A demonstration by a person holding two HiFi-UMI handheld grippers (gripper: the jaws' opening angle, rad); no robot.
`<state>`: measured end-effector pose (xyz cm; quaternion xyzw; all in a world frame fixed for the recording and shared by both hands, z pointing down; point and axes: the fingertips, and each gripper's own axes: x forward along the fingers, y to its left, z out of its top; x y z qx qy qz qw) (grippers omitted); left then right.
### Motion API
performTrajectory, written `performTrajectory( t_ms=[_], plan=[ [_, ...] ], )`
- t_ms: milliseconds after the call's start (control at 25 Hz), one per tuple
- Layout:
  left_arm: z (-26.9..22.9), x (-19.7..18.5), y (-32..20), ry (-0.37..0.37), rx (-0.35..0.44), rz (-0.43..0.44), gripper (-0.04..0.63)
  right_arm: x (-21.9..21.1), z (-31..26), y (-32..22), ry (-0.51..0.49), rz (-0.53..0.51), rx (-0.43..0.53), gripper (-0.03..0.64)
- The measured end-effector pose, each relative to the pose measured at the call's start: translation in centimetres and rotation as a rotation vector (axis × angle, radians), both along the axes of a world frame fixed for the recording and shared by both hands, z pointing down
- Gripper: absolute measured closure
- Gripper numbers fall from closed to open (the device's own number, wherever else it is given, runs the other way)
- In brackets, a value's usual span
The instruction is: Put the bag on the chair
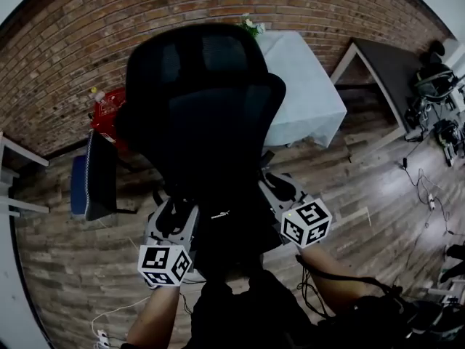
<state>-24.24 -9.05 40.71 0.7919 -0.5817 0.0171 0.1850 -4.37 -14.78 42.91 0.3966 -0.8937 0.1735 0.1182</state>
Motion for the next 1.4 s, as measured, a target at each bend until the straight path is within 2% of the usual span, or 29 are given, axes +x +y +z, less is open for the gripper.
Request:
performTrajectory(
  t_ms=[80, 160, 240, 400, 600, 840, 1400],
  plan=[
    [-1.3, 0.0, 0.5, 0.003, 0.019, -0.003, 0.347, 0.0, -1.7, 0.7, -0.011, -0.003, 0.020, 0.519],
    [-2.7, 0.2, 0.8, 0.001, 0.040, 0.001, 0.358, -0.2, -3.4, 1.1, -0.015, -0.013, 0.046, 0.536],
    [-3.9, 0.3, 1.1, 0.005, 0.054, 0.003, 0.409, -0.3, -5.0, 1.4, -0.025, -0.012, 0.073, 0.546],
    [-5.6, 0.6, 2.1, 0.051, 0.049, 0.021, 0.447, -0.2, -7.5, 2.3, -0.056, 0.004, 0.118, 0.561],
    [-7.3, 0.0, 3.0, 0.013, 0.069, -0.037, 0.579, 0.3, -9.9, 3.2, -0.046, 0.002, 0.152, 0.572],
    [-10.3, -0.6, 4.4, 0.015, 0.137, -0.028, 0.583, 0.5, -11.7, 4.3, -0.050, -0.008, 0.189, 0.592],
    [-13.8, -1.1, 5.9, 0.041, 0.206, -0.014, 0.584, -0.4, -15.3, 5.6, -0.034, -0.008, 0.243, 0.598]
  ],
)
